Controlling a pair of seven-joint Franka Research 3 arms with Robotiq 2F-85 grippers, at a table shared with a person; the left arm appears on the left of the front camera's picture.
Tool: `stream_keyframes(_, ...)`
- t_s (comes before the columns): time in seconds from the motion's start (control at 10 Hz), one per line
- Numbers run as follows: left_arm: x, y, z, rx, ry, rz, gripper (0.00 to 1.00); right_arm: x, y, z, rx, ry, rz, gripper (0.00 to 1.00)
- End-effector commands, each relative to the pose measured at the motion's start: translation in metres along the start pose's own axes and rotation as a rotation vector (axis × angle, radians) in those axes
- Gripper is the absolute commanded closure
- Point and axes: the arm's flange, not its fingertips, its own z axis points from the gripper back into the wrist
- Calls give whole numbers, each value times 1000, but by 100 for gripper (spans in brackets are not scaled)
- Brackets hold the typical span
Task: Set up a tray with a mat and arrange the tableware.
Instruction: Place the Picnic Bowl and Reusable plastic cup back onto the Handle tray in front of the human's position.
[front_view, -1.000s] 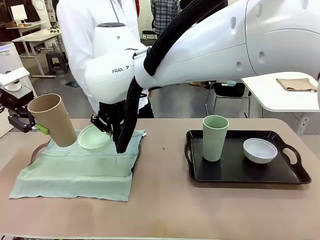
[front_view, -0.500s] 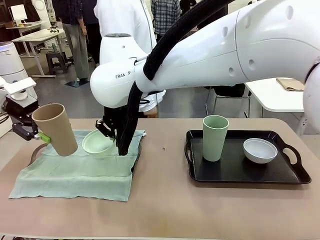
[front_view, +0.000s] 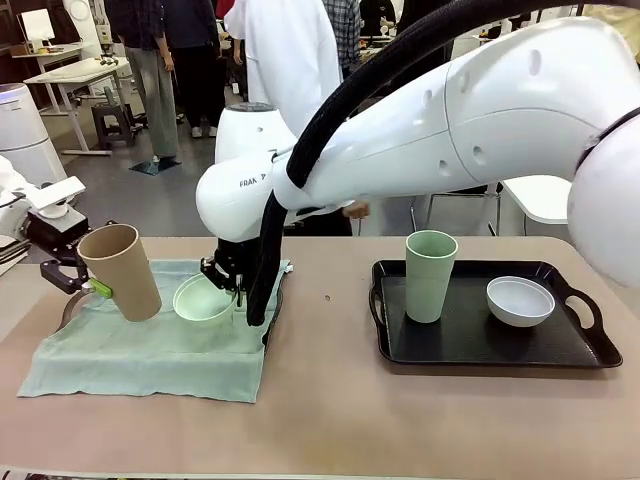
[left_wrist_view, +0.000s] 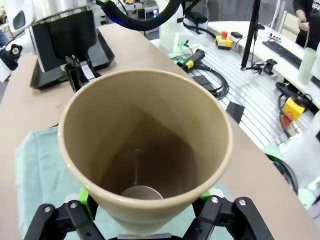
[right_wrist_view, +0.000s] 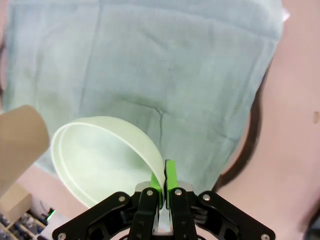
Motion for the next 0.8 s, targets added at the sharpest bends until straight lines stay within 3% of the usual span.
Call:
stream_keyframes(0.0,-16,12,-2,24,7,-40,13,-3,-10,-16,38,-4,24,96)
stream_keyframes(0.4,-37,28,-12,33,24,-9,13,1,-13,-39,42,-3,44,96)
stream_keyframes(0.5,-38,31,-13,31,28,-2,0,1,-14,-40,39,-4,46,77)
stream_keyframes(0.6,-38,30,-12,24,33,3,0,0,-15,-40,39,-10,48,36)
stream_keyframes(0.7,-37,28,-11,22,32,15,0,-2,-14,-36,31,-15,41,17)
